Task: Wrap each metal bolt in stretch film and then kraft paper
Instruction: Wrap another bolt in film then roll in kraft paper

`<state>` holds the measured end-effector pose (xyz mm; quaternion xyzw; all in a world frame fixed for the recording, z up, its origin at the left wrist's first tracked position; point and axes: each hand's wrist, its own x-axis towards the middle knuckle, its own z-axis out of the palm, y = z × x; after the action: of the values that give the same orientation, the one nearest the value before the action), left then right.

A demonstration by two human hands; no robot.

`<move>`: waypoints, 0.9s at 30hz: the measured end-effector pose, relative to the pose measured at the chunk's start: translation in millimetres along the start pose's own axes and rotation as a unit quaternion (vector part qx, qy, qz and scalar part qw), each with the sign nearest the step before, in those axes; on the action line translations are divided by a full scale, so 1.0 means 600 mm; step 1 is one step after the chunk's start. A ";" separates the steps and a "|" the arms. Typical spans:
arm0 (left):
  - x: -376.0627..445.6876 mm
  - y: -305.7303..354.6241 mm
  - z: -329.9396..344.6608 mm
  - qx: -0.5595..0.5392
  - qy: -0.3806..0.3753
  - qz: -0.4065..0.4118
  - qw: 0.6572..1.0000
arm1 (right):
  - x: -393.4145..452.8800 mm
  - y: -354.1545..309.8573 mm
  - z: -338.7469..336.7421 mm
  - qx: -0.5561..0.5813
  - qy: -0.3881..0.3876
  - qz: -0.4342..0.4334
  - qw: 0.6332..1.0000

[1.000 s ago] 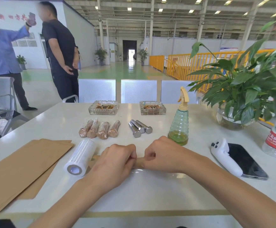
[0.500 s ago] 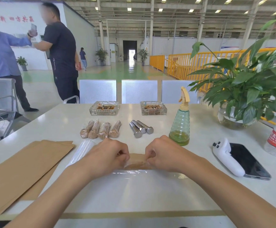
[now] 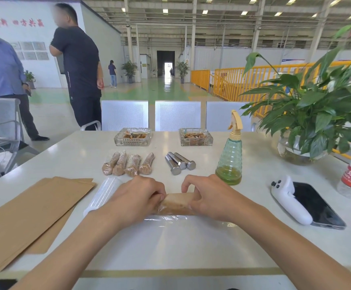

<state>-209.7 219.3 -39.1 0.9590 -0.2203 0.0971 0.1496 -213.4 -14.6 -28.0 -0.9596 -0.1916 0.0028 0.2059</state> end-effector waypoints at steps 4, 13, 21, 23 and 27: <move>-0.002 -0.004 0.003 0.003 0.005 0.016 1.000 | -0.004 0.004 0.007 0.006 0.007 -0.009 1.000; 0.001 -0.010 0.001 -0.020 -0.014 0.027 0.999 | -0.016 -0.005 0.009 -0.117 0.122 -0.123 0.978; 0.005 -0.007 -0.004 -0.061 -0.012 0.025 0.998 | -0.026 -0.030 0.040 -0.192 0.131 -0.184 0.955; 0.005 -0.007 -0.005 -0.081 -0.010 0.020 0.996 | -0.028 -0.030 0.041 -0.176 0.111 -0.161 0.965; 0.004 -0.007 -0.006 -0.081 -0.011 0.028 0.996 | -0.032 -0.031 0.040 -0.169 0.090 -0.134 0.972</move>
<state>-206.1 223.0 -36.2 0.9381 -0.2563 0.0725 0.2212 -239.8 3.7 -43.9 -0.9424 -0.2967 -0.1438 0.0556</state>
